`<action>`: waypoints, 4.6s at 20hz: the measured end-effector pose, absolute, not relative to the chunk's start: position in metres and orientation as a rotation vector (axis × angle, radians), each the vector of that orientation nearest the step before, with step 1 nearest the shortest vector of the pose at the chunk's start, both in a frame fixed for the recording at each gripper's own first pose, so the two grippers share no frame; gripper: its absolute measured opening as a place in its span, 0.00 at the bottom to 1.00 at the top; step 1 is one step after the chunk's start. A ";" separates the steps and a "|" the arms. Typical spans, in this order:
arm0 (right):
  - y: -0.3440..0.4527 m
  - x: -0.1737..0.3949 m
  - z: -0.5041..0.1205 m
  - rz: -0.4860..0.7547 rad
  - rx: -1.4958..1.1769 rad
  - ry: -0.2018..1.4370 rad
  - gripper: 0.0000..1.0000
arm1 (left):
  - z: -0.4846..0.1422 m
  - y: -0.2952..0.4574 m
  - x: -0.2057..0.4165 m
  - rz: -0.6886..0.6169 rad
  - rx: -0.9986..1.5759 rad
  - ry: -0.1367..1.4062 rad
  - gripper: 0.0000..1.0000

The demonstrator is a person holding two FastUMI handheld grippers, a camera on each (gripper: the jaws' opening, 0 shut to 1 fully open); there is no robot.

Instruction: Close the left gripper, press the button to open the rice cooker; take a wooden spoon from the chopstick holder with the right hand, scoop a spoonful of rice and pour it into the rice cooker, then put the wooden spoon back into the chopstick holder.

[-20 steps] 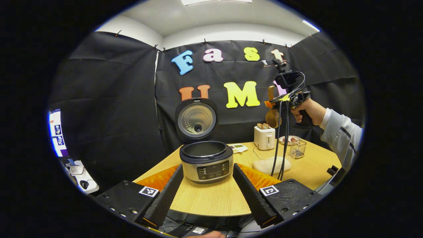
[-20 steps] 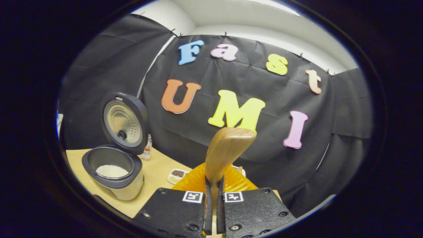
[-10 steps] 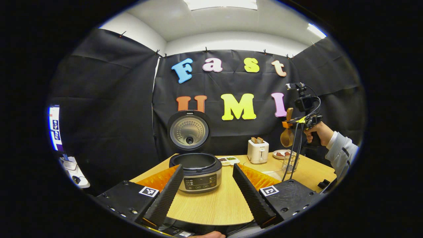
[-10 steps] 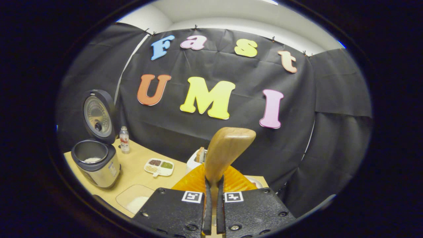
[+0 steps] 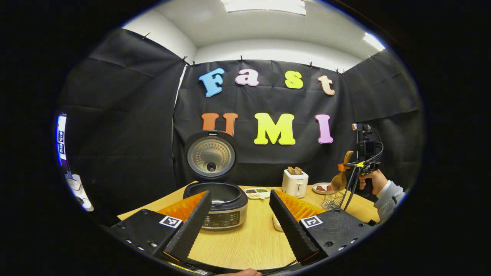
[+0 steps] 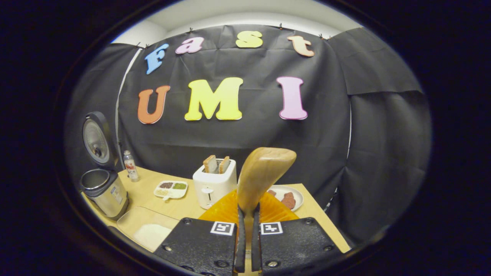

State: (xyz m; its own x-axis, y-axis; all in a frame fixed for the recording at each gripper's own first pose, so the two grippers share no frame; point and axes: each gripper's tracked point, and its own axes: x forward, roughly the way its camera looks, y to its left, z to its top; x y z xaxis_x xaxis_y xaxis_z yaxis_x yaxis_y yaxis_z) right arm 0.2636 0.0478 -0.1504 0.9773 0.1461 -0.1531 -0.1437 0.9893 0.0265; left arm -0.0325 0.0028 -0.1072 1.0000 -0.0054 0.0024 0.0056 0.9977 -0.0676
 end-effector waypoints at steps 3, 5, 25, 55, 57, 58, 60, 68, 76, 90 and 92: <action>0.041 0.271 -0.165 0.139 0.043 0.169 0.12 | -0.108 -0.003 -0.023 -0.003 -0.065 0.008 0.96; 0.041 0.273 -0.174 0.154 0.049 0.186 0.12 | -0.108 -0.013 -0.021 -0.027 -0.075 0.011 0.96; 0.026 0.183 -0.090 0.083 0.100 0.047 1.00 | -0.076 0.025 0.023 0.047 -0.022 -0.011 0.96; 0.097 0.041 -0.107 0.340 0.118 -0.002 1.00 | 0.058 0.157 0.306 0.181 -0.025 -0.152 0.95; 0.102 0.044 -0.115 0.348 0.098 0.011 1.00 | 0.057 0.167 0.322 0.186 -0.049 -0.157 0.96; 0.105 0.046 -0.118 0.354 0.091 0.014 1.00 | 0.057 0.174 0.330 0.198 -0.052 -0.159 0.96; 0.108 0.050 -0.123 0.361 0.086 0.020 0.96 | 0.052 0.186 0.343 0.217 -0.054 -0.155 0.96; 0.107 0.054 -0.128 0.356 0.160 0.018 0.96 | 0.015 0.190 0.363 0.227 -0.043 -0.032 0.93; 0.090 0.018 -0.117 0.338 0.181 -0.007 1.00 | -0.003 0.171 0.327 0.190 -0.102 0.071 0.95; 0.104 -0.043 -0.124 0.388 0.172 0.006 1.00 | -0.088 0.131 0.233 0.114 -0.135 0.229 0.97; 0.112 -0.050 -0.131 0.416 0.186 0.034 1.00 | -0.112 0.130 0.223 0.128 -0.129 0.279 0.97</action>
